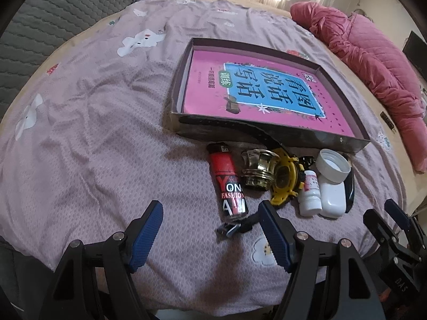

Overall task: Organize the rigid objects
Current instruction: 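Grasp the red lighter with the left tool while the right tool grasps the black gold-tipped tube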

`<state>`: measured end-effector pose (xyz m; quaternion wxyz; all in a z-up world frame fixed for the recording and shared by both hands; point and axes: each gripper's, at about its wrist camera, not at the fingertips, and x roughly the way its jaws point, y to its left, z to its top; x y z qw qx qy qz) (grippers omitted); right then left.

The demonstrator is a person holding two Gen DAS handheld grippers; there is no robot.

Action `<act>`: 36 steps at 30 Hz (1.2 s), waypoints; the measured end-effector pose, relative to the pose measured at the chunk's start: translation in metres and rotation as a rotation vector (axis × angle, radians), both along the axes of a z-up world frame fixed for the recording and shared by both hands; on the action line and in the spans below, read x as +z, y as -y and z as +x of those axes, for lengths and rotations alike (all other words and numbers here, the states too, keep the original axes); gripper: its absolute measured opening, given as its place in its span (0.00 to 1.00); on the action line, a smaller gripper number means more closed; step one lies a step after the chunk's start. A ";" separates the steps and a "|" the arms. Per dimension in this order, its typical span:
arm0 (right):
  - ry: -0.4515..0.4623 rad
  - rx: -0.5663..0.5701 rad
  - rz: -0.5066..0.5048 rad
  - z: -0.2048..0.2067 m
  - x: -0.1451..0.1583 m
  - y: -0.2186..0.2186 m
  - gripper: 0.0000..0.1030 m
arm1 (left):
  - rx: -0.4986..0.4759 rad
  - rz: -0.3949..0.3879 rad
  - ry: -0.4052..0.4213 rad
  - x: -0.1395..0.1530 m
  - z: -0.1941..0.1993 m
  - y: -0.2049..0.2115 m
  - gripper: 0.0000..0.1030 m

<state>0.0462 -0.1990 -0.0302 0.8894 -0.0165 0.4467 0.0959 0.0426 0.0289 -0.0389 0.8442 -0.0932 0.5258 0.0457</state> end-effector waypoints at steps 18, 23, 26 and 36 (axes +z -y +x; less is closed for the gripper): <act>-0.115 -0.115 -0.102 0.051 -0.032 -0.001 0.82 | -0.005 0.034 -0.098 -0.028 0.026 0.000 0.71; -0.115 -0.104 -0.124 0.052 -0.032 0.002 0.82 | 0.006 0.027 -0.111 -0.033 0.032 -0.003 0.71; -0.129 -0.099 -0.138 0.057 -0.034 -0.003 0.82 | 0.011 0.027 -0.117 -0.036 0.035 -0.004 0.71; -0.178 -0.099 -0.152 0.071 -0.048 -0.005 0.55 | 0.018 0.043 -0.129 -0.041 0.043 -0.004 0.71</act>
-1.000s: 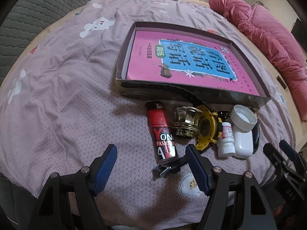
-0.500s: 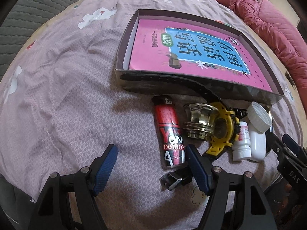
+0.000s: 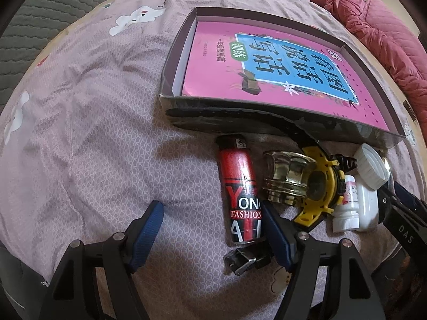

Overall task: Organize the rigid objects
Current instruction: 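Grasp the red lighter with the left tool while the right tool grasps the black gold-tipped tube, then lift the red lighter with the left tool while the right tool carries the black tube toward the tray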

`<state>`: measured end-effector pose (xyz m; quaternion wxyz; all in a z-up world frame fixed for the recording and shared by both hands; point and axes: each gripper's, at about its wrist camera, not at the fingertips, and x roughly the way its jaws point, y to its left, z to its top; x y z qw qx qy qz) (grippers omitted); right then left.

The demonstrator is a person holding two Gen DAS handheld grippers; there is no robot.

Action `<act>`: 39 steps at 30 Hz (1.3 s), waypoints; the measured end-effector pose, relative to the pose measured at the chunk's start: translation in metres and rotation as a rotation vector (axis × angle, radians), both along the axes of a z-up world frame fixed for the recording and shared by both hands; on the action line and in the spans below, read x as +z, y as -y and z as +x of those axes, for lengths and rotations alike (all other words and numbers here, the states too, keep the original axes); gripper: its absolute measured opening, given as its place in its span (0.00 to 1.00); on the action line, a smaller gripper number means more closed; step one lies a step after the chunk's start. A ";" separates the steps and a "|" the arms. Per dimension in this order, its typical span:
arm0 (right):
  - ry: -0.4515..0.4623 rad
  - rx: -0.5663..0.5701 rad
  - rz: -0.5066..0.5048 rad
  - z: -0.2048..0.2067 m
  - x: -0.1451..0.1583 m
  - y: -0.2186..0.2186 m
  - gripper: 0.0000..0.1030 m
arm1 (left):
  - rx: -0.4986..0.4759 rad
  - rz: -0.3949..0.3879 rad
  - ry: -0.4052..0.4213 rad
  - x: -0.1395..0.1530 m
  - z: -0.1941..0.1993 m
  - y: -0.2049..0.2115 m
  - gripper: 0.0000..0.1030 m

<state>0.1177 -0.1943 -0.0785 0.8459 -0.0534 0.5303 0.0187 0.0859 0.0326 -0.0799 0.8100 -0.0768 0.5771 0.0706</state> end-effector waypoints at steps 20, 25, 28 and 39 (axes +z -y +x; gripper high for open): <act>-0.016 0.040 0.076 0.013 -0.001 0.017 0.31 | 0.050 -0.050 0.009 0.005 0.015 -0.026 0.20; -0.009 0.045 0.107 0.010 0.005 0.021 0.23 | 0.063 -0.140 0.030 0.005 0.017 -0.040 0.15; -0.004 0.050 0.140 0.007 0.008 0.025 0.23 | 0.051 -0.165 0.072 0.010 0.013 -0.039 0.10; 0.026 0.054 0.277 -0.008 0.028 0.035 0.23 | 0.037 -0.287 0.155 0.032 -0.009 -0.045 0.10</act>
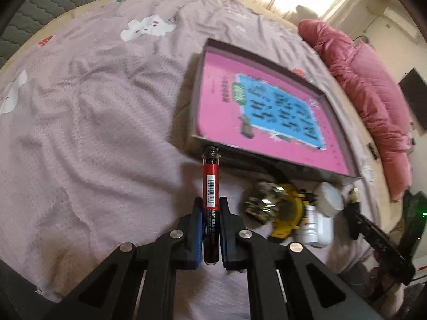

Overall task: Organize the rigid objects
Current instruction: 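Lift the red lighter with the left tool while the right tool carries the black tube toward the tray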

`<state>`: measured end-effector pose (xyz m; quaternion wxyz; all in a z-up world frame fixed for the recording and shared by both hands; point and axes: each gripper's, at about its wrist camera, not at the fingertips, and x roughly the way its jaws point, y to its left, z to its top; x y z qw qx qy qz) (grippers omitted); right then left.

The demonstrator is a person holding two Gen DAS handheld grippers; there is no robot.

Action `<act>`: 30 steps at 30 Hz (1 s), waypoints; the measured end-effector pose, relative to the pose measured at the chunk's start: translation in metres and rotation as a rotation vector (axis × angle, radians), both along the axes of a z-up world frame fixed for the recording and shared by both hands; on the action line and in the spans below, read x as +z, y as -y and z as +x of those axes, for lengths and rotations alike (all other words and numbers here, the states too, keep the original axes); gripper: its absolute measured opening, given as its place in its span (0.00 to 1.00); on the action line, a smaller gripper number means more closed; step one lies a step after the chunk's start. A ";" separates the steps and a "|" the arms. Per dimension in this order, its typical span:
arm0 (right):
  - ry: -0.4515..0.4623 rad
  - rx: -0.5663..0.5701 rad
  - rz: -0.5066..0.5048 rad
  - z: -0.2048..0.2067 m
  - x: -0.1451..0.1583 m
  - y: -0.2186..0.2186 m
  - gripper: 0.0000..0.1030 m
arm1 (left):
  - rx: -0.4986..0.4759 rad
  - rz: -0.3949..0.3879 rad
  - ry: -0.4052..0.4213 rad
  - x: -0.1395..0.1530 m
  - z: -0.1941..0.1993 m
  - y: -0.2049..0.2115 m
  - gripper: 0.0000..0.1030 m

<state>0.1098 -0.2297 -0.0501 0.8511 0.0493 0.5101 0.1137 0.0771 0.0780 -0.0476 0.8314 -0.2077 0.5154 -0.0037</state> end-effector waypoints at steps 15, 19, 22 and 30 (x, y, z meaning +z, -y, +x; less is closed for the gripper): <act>0.073 0.049 0.039 -0.011 0.035 -0.017 0.23 | -0.051 -0.045 0.106 0.039 -0.011 0.013 0.10; 0.092 0.064 0.032 -0.010 0.041 -0.021 0.23 | -0.053 -0.039 0.118 0.043 -0.010 0.014 0.10; 0.106 0.068 0.032 -0.007 0.047 -0.024 0.23 | -0.058 -0.033 0.126 0.047 -0.008 0.016 0.10; 0.127 0.060 0.040 0.008 0.061 -0.028 0.23 | -0.065 -0.026 0.141 0.058 0.002 0.020 0.10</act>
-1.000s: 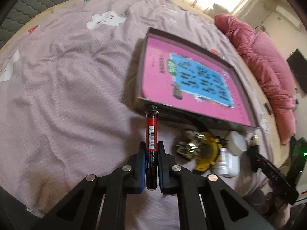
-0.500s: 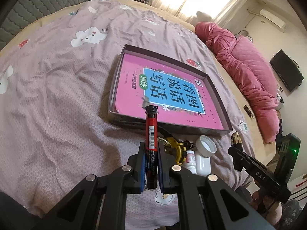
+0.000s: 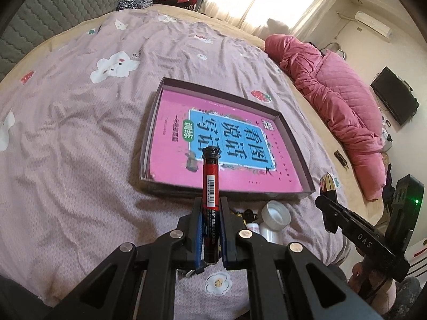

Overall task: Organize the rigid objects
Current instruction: 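Lift the red lighter with the left tool while the right tool carries the black tube toward the tray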

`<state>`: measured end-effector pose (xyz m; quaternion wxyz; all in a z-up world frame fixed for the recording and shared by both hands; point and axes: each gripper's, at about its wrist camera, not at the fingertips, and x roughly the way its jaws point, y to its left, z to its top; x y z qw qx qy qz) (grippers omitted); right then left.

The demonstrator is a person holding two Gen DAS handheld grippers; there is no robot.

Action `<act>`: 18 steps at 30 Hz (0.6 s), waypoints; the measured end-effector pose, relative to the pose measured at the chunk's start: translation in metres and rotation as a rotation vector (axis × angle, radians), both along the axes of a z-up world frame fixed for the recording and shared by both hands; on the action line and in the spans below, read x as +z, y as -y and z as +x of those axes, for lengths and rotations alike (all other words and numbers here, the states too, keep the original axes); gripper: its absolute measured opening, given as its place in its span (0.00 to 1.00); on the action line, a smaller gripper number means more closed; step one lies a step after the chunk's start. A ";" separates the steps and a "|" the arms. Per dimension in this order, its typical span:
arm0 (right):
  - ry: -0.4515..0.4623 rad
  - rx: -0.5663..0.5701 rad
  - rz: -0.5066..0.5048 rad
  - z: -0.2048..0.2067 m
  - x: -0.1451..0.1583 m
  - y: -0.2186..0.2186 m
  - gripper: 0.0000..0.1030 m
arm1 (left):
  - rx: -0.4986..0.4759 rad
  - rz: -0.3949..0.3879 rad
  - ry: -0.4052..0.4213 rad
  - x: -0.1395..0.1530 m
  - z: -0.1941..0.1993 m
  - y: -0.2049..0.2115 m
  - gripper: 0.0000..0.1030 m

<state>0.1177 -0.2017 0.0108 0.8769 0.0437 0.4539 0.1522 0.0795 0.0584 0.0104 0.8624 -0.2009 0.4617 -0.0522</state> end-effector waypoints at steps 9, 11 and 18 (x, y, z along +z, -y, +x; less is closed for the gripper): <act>0.022 -0.018 -0.001 0.028 0.011 -0.002 0.23 | 0.009 0.017 0.011 0.008 0.023 -0.004 0.10; 0.024 -0.023 0.000 0.033 0.012 -0.002 0.23 | 0.010 0.016 0.011 0.008 0.028 -0.005 0.10; 0.026 -0.010 -0.011 0.048 0.012 -0.005 0.23 | 0.006 0.027 0.004 0.004 0.044 -0.005 0.10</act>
